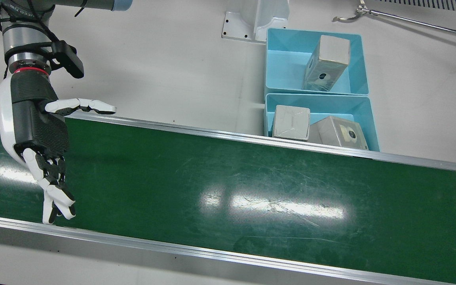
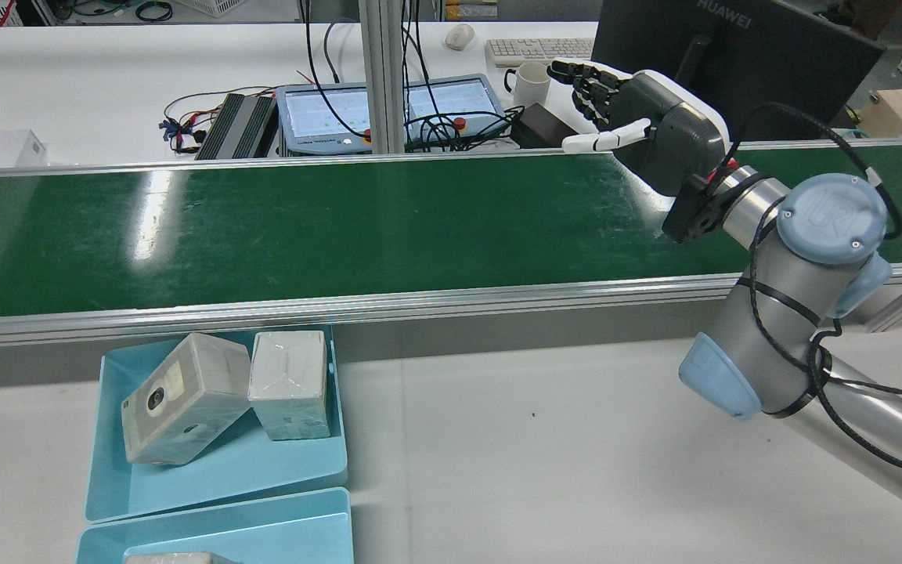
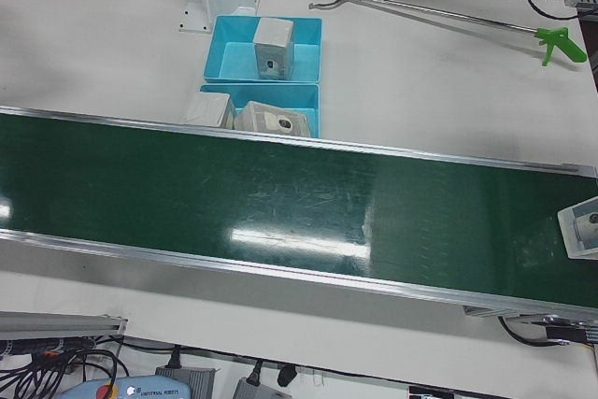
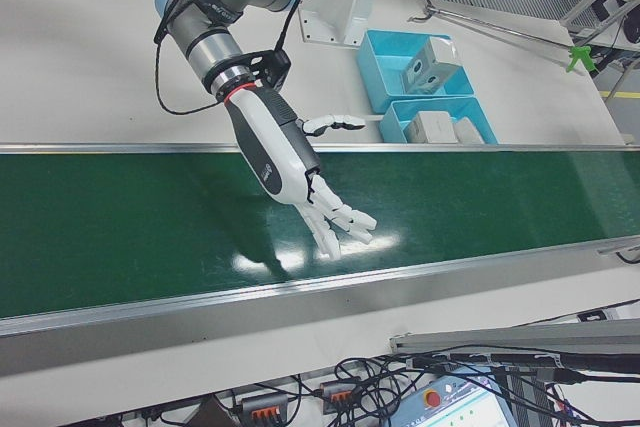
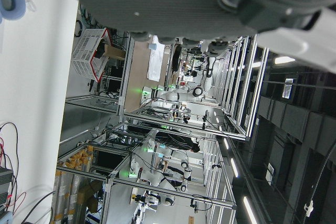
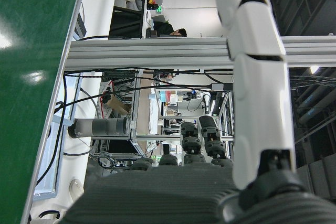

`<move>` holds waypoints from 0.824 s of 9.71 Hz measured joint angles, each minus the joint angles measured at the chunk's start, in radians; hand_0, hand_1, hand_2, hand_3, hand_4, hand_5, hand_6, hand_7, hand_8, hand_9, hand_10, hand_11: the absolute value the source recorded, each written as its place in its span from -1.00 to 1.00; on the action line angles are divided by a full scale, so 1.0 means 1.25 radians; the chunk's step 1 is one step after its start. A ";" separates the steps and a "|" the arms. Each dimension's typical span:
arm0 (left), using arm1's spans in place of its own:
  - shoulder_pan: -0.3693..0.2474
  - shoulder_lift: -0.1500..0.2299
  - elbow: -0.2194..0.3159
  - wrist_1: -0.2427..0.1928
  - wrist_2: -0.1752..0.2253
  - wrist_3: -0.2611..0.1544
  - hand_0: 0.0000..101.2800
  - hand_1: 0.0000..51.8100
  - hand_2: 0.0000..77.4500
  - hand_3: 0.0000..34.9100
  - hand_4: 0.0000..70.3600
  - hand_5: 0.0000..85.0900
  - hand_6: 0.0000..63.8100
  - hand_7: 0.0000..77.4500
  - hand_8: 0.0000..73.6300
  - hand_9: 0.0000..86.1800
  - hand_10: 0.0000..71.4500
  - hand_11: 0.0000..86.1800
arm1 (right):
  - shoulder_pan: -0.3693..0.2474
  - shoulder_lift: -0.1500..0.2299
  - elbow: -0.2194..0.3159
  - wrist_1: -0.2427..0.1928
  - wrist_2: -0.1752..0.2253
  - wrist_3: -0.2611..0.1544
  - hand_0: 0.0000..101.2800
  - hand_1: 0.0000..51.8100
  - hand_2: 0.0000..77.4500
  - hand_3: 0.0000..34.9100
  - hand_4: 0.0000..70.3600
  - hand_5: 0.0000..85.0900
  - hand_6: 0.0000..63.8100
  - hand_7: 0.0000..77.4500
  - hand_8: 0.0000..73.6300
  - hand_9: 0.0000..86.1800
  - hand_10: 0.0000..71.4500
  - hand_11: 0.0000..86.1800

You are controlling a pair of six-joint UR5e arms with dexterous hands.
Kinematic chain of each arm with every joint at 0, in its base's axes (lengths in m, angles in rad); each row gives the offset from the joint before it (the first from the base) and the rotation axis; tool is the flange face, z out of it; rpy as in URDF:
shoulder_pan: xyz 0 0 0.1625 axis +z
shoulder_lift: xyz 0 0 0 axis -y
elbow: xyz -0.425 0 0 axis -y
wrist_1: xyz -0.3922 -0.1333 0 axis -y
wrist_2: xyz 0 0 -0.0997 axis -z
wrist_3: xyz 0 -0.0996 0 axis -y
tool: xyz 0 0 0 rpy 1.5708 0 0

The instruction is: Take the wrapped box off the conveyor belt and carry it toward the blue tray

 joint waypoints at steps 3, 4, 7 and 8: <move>0.000 0.000 0.000 0.000 0.000 0.000 -1.00 -1.00 -0.99 -1.00 -0.98 -0.97 -0.98 -0.99 -0.99 -1.00 -0.98 -0.99 | 0.003 -0.001 -0.006 0.009 -0.004 0.002 -0.03 -0.35 -0.55 -1.00 -0.78 -0.64 -0.88 -0.63 -0.96 -0.96 -1.00 -0.97; 0.000 0.000 0.000 0.000 0.000 0.000 -1.00 -1.00 -0.97 -1.00 -0.98 -0.97 -0.98 -0.99 -0.99 -1.00 -0.98 -1.00 | 0.004 -0.001 -0.006 0.010 -0.004 0.002 -0.03 -0.35 -0.55 -1.00 -0.78 -0.64 -0.88 -0.63 -0.96 -0.96 -1.00 -0.97; 0.000 0.000 0.000 0.000 0.000 0.000 -1.00 -1.00 -0.97 -1.00 -1.00 -0.97 -0.98 -0.99 -0.99 -0.99 -1.00 -0.99 | 0.001 0.000 -0.006 0.010 -0.004 0.002 -0.03 -0.35 -0.59 -0.79 -0.86 -0.71 -0.88 -0.66 -0.96 -0.92 -1.00 -0.96; 0.000 0.000 0.000 0.000 0.000 0.000 -1.00 -1.00 -0.97 -1.00 -0.98 -0.97 -0.98 -0.99 -0.99 -1.00 -0.98 -1.00 | 0.000 0.000 -0.006 0.010 -0.003 0.002 -0.05 -0.41 -0.63 -0.82 -0.78 -0.71 -0.88 -0.66 -0.96 -0.92 -1.00 -0.96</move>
